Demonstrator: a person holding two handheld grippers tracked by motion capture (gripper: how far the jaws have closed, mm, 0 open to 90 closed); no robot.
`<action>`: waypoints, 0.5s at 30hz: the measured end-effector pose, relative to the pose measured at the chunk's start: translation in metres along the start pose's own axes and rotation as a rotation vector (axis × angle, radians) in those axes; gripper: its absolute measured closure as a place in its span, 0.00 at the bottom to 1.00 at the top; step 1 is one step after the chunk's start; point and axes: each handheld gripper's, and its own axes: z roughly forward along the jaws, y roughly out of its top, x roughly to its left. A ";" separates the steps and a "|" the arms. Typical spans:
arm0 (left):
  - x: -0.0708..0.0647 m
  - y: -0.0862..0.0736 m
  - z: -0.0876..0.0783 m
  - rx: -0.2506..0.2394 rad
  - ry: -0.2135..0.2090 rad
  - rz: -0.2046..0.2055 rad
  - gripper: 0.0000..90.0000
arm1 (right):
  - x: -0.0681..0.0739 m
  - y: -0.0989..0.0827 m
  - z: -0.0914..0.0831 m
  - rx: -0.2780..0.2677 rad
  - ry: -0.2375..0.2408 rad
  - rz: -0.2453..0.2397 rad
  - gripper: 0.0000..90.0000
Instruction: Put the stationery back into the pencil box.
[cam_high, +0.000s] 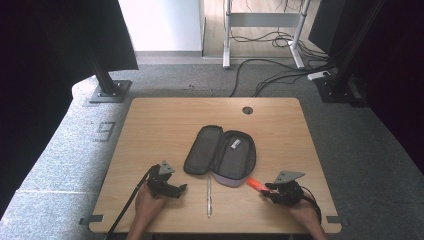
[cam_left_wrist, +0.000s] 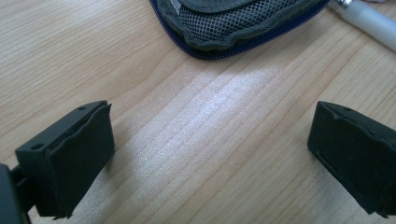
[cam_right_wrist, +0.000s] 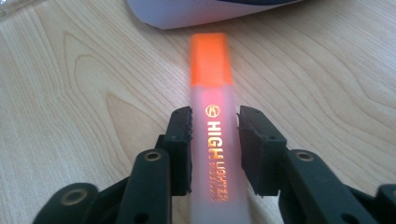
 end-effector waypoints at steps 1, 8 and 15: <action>0.000 0.000 0.000 0.000 0.000 0.000 0.00 | 0.000 0.000 0.000 -0.001 0.005 0.010 0.72; 0.000 0.000 0.000 0.000 0.000 0.000 0.00 | 0.000 0.000 -0.001 0.005 -0.006 0.030 0.73; 0.000 0.000 0.000 0.000 0.000 0.000 0.00 | -0.001 -0.002 -0.004 0.000 -0.022 0.050 0.73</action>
